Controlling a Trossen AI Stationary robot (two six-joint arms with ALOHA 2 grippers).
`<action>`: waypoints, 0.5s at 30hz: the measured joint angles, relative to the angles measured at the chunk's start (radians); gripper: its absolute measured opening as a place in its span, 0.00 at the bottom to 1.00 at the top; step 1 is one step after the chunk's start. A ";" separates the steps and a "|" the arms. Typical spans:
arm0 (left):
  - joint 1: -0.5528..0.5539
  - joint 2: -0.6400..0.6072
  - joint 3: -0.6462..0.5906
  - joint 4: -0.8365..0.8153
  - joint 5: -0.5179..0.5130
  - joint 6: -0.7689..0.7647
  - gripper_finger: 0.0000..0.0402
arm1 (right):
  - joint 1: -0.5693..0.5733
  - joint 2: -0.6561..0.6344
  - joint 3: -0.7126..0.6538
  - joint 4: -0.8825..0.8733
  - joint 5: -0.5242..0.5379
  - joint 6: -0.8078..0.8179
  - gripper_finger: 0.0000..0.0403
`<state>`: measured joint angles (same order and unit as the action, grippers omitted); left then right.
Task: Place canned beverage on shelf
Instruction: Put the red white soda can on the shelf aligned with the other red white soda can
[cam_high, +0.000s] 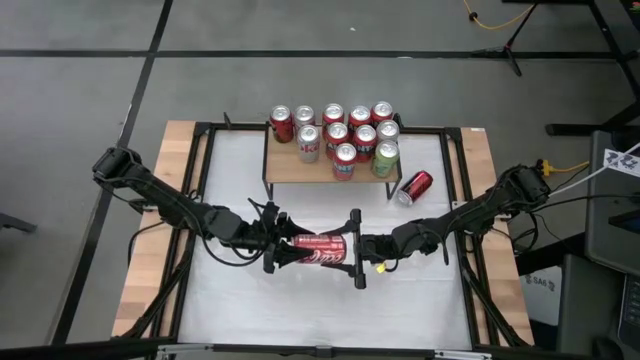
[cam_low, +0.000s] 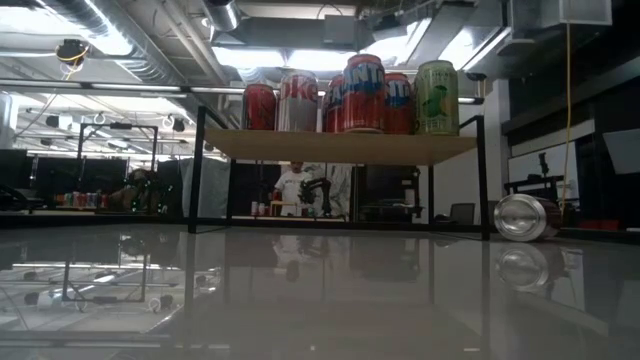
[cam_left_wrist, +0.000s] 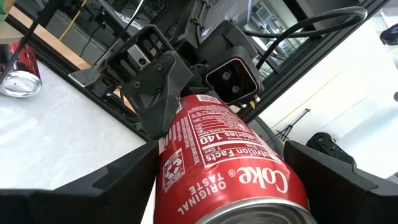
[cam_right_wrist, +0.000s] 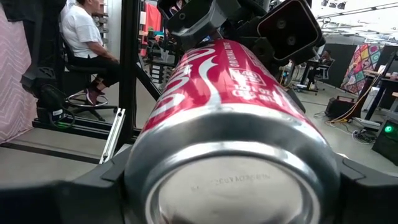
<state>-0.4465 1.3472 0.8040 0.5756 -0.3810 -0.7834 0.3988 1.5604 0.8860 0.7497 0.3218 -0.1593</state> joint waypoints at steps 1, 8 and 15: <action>0.000 0.000 0.000 -0.002 0.000 0.000 0.82 | 0.000 0.000 0.000 0.000 0.000 0.000 0.73; 0.000 0.000 0.001 -0.027 0.004 0.005 0.82 | 0.000 0.000 0.000 -0.001 0.000 -0.001 0.73; 0.000 0.000 0.001 -0.062 0.022 0.008 0.82 | 0.000 0.000 0.000 -0.010 -0.001 -0.001 0.73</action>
<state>-0.4461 1.3472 0.8051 0.5139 -0.3589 -0.7753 0.3988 1.5604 0.8856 0.7397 0.3210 -0.1600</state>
